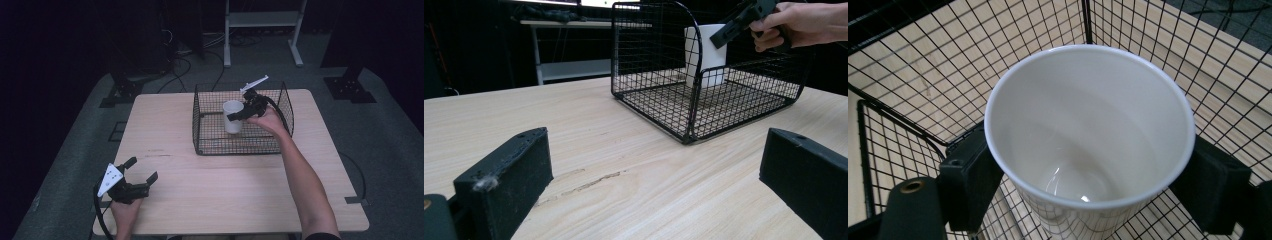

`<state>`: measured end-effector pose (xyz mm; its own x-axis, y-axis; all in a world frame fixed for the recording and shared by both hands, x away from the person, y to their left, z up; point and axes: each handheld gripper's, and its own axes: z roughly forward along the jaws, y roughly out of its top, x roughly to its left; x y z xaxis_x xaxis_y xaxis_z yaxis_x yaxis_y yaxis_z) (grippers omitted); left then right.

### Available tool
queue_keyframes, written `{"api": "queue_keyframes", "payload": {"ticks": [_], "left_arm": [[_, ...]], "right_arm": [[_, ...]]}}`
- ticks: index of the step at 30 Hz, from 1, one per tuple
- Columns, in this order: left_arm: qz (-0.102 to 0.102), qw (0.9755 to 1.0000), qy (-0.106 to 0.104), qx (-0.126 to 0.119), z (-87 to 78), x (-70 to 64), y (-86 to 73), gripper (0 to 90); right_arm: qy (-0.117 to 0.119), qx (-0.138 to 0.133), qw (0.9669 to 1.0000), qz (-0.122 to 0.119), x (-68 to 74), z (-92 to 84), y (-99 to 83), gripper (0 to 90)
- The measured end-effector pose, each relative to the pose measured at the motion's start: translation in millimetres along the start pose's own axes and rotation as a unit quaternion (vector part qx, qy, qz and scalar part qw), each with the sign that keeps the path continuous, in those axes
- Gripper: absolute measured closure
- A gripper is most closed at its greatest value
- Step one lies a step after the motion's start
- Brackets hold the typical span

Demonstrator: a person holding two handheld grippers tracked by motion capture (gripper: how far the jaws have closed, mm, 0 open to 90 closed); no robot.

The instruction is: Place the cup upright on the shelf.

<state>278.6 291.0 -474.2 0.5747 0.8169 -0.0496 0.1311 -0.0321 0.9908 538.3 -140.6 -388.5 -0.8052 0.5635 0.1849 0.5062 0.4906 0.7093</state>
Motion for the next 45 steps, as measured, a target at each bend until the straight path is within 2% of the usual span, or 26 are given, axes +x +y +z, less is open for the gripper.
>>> {"api": "queue_keyframes", "payload": {"ticks": [14, 27, 45], "left_arm": [[0.000, 1.0000, 0.000, -0.001, 0.2, 0.0, -0.1, 0.0], [0.001, 1.0000, 0.000, -0.001, -0.2, -0.1, 0.0, 0.0], [0.002, 1.0000, 0.000, -0.002, -0.3, -0.1, 0.1, 0.0]], "right_arm": [[0.000, 0.016, 0.9998, -0.012, 2.0, 7.2, -1.7, 19.3], [-0.014, 0.038, 0.9989, -0.024, 3.7, 15.8, -3.7, 19.0], [-0.022, 0.038, 0.9984, -0.036, 11.1, 13.8, -0.9, 17.2]]}}
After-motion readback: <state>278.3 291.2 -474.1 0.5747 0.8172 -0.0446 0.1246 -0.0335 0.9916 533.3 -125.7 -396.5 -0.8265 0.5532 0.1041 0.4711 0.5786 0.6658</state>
